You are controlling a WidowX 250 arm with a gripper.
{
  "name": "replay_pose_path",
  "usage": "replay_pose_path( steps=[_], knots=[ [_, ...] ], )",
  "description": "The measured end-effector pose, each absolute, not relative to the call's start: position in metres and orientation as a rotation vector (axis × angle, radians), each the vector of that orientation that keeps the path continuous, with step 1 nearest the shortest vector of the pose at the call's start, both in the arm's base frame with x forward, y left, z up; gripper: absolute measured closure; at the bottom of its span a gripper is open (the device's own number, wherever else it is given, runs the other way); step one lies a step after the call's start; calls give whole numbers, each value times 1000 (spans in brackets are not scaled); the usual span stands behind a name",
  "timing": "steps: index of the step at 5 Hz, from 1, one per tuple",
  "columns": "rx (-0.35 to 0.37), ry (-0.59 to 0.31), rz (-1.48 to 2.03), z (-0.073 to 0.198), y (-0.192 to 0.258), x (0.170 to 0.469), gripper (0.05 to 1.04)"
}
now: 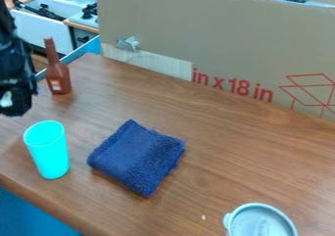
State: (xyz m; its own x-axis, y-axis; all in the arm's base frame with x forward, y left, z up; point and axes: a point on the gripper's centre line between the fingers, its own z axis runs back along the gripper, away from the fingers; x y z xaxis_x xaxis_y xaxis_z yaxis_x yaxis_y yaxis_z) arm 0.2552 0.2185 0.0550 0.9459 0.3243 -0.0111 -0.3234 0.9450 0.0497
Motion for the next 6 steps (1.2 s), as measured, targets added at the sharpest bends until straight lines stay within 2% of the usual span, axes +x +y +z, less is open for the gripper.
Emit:
replay_pose_path(
  steps=[1, 2, 3, 4, 5, 6],
  knots=[
    [27, 43, 325, 32, 216, 252, 505],
    [30, 46, 330, 27, 215, 250, 505],
    [28, 49, 335, 26, 214, 250, 451],
    [16, 67, 328, 25, 211, 248, 151],
    [0, 21, 354, 36, 206, 250, 71],
    [-12, -36, 378, 61, 202, 253, 76]
  ],
)
